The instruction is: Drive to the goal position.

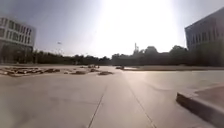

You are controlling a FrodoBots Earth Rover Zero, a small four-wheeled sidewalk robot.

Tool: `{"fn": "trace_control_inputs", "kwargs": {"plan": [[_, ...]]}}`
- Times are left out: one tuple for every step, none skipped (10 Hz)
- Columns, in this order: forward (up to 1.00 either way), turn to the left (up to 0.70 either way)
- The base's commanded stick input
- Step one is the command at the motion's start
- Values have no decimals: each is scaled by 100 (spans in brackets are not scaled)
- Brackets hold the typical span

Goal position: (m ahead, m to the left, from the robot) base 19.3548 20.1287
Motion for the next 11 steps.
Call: {"fn": "trace_control_inputs", "kwargs": {"plan": [[70, 35], [70, 35], [70, 35], [70, 35], [70, 35], [70, 35], [70, 35], [70, 35], [70, 35], [70, 0], [70, 0]]}}
